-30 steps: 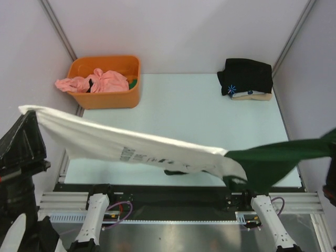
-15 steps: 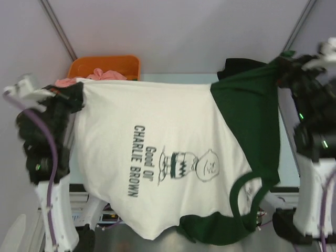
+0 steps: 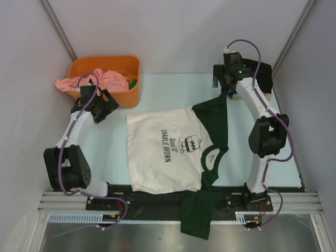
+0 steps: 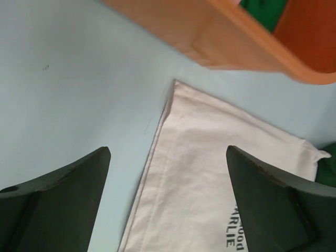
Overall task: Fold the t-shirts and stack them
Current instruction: Flatten the tshirt out
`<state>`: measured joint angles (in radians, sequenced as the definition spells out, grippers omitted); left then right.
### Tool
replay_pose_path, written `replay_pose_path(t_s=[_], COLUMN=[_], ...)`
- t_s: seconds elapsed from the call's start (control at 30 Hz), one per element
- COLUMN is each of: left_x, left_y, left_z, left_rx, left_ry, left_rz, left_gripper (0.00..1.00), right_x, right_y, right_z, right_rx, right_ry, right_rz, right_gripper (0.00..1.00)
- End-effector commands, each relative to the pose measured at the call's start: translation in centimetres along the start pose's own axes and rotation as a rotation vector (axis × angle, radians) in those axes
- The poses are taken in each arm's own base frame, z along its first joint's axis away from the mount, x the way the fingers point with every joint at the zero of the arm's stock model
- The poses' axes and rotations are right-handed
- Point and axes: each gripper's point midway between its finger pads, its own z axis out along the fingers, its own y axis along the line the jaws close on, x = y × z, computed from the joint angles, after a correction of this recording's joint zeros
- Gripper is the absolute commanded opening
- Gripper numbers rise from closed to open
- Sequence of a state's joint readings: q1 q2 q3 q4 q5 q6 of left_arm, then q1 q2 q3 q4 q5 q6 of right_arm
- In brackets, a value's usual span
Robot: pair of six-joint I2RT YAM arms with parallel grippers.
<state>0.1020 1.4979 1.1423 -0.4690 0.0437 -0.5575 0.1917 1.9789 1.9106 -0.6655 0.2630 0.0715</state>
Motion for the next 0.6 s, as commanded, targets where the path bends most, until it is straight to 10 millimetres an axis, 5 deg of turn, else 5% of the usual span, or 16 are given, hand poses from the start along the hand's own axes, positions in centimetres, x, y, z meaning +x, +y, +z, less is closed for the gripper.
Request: replay_pose_path(t_s=[0.0,0.2,0.4,0.57], left_x=[-5.9,-4.6,-0.2,3.3], left_y=[-3.5,-3.9,-2.7,-1.1], left_z=[-4.7,-8.2,-9.8,-9.6], left_rx=[0.107,0.161,0.151,0.126], left_ry=[-0.207,-0.217,-0.173,-0.146], left_rz=[0.028,0.095,0.216,0.307], left_gripper=[0.98,0.97,0.96,0.96], right_x=[-4.8,0.1,6.2,7.2], right_y=[0.1,1.9,3.7,4.3], right_z=[-6.2,-5.2,-0.3,3.2], right_rx=[-0.034,-0.187,-0.346,-0.379], right_ry=[-0.185,-0.082,0.109,0.161], right_rz=[0.067,0.19,0.309,0.345], right_gripper=[1.0,0.98,0.84,0.69])
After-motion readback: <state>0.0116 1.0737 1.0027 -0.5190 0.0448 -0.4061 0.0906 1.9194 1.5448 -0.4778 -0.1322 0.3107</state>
